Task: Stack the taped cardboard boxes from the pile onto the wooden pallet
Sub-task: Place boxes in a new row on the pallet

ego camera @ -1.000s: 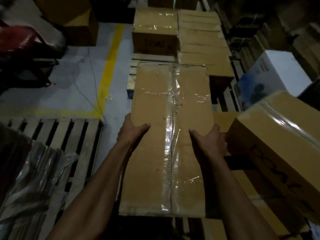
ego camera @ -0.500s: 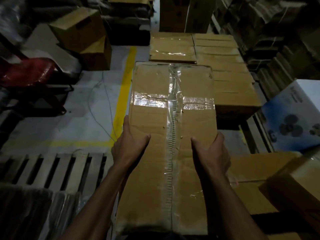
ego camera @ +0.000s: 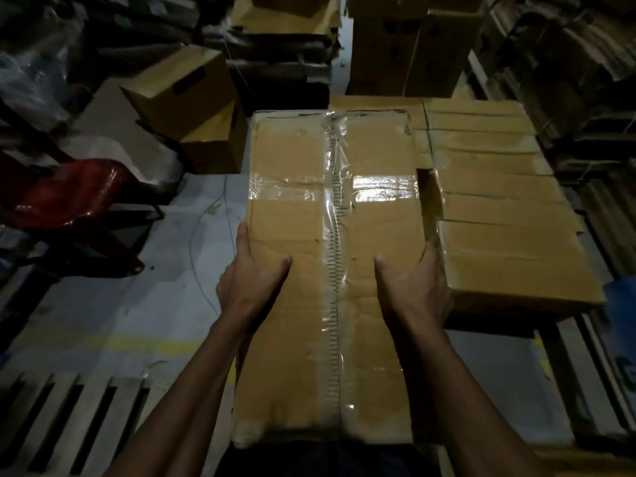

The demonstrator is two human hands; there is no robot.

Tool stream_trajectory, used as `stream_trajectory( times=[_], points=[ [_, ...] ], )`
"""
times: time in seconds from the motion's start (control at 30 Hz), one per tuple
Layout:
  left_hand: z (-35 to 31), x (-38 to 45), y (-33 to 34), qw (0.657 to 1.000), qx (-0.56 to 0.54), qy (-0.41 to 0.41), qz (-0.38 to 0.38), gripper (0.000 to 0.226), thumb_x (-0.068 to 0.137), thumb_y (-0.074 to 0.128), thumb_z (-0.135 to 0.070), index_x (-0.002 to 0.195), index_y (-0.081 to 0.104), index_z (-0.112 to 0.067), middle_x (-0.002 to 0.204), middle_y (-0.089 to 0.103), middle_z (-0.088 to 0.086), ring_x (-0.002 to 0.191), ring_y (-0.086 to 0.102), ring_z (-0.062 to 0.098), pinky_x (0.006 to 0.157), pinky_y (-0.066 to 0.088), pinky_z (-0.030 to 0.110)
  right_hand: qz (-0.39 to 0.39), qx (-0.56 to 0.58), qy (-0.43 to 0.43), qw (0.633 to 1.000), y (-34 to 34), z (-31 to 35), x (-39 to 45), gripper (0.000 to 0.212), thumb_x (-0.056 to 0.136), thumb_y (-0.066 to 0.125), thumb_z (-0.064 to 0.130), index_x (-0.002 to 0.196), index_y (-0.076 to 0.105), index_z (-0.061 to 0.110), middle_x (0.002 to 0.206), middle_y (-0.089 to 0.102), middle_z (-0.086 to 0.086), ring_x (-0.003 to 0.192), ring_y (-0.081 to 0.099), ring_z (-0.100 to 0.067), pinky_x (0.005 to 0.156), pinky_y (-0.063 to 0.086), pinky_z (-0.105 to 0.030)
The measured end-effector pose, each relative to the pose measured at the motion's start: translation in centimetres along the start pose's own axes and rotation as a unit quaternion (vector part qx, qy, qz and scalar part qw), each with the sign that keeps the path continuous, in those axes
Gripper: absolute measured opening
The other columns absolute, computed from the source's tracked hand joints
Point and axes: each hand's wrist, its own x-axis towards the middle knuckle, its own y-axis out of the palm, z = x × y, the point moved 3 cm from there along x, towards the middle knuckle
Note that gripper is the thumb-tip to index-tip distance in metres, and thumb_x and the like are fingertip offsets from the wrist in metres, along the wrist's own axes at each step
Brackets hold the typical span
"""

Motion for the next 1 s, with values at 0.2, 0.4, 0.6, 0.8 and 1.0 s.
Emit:
stream_trajectory(
  times=[0.2,0.4,0.6,0.8,1.0],
  points=[
    [-2.7,10.9,-0.4,0.999,-0.029,0.018,-0.004,0.095,0.079,0.058,-0.071,0.150,0.000,-0.045,0.137,0.056,0.005,0.115,0.059,0.036,0.096,0.047,0.053,-0.002,0.003,-0.023,1.000,3.1,6.7,8.2,0.087,0.083,0.070,0.056,0.151,0.028,0.021,0.143,0.050,-0.007,0.130,0.047,-0.031,0.104,0.037,-0.044],
    [-3.2,23.5,0.4,0.999,-0.024,0.035,0.031,0.097,0.082,0.060,-0.066,0.153,-0.001,-0.040,0.142,0.051,0.008,0.121,0.054,0.038,0.098,0.043,0.049,-0.044,-0.001,0.010,0.999,10.2,11.2,15.4,0.093,0.078,0.070,0.062,0.151,0.028,0.021,0.141,0.052,-0.008,0.128,0.049,-0.033,0.103,0.038,-0.047],
    [-3.4,37.0,0.3,0.992,-0.018,0.082,0.092,0.099,0.081,0.058,-0.069,0.153,-0.004,-0.042,0.143,0.050,0.009,0.123,0.051,0.040,0.100,0.042,0.052,-0.100,-0.001,0.073,0.992,16.9,17.1,20.7,0.090,0.079,0.069,0.062,0.150,0.029,0.023,0.140,0.053,-0.010,0.129,0.047,-0.035,0.109,0.036,-0.052],
    [-5.5,48.9,-1.4,0.981,-0.013,0.134,0.138,0.097,0.081,0.059,-0.068,0.152,-0.001,-0.043,0.142,0.051,0.006,0.122,0.052,0.039,0.098,0.042,0.050,-0.149,0.002,0.132,0.980,22.0,23.6,24.9,0.088,0.078,0.068,0.064,0.148,0.028,0.031,0.139,0.054,-0.005,0.127,0.049,-0.034,0.107,0.038,-0.055],
    [-8.3,56.4,-0.3,0.970,-0.009,0.177,0.165,0.096,0.082,0.060,-0.066,0.152,-0.002,-0.044,0.142,0.051,0.004,0.123,0.052,0.037,0.098,0.041,0.049,-0.182,0.015,0.183,0.966,24.4,26.9,28.8,0.086,0.081,0.067,0.062,0.150,0.027,0.030,0.141,0.052,-0.005,0.132,0.045,-0.034,0.111,0.031,-0.055]
  ],
)
